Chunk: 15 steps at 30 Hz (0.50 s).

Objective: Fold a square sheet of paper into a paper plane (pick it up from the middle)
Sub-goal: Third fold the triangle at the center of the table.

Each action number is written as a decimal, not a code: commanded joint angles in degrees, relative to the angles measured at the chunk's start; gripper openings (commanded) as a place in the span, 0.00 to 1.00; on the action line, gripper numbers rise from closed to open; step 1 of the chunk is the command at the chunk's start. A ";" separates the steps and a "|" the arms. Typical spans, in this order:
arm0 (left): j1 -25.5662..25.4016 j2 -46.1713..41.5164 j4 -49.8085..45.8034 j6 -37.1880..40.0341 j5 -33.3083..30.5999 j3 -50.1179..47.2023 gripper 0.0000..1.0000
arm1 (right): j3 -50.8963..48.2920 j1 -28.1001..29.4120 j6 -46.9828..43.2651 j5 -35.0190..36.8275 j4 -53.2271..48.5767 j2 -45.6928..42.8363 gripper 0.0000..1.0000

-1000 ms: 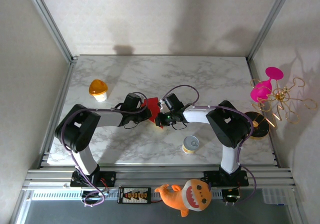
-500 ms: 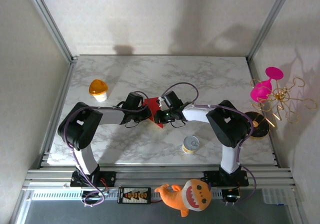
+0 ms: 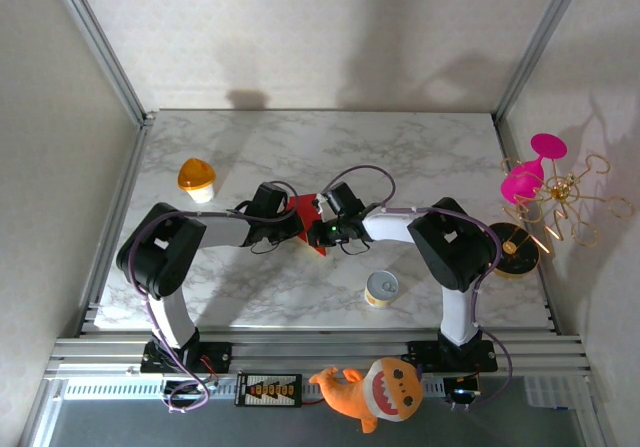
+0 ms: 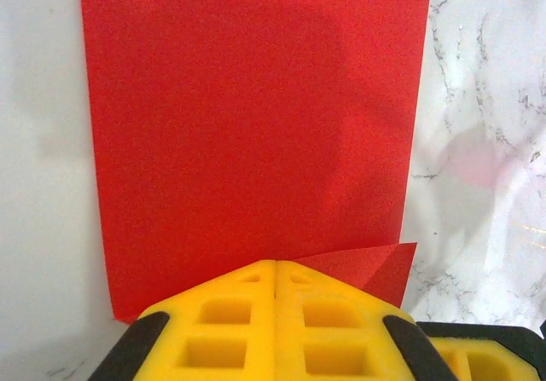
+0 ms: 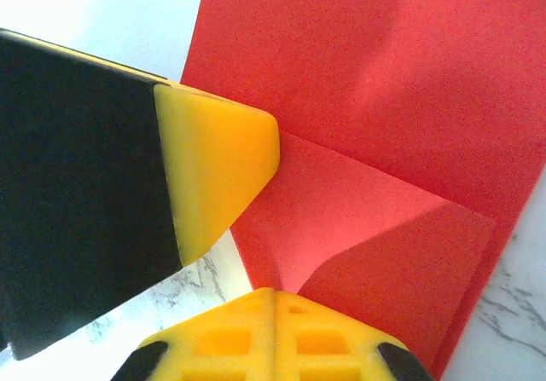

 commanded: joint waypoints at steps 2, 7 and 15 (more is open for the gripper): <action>-0.21 2.58 -6.47 0.04 -5.38 -0.02 0.00 | -4.74 -0.21 -2.29 -1.75 -4.85 -2.41 0.06; -0.20 2.67 -7.03 0.30 -5.59 0.42 0.00 | -10.11 -0.21 -3.21 -1.73 -5.83 -6.31 0.07; -0.29 1.90 -6.50 0.98 -2.65 1.88 0.00 | -13.09 -0.29 -1.76 3.12 -3.92 -14.06 0.07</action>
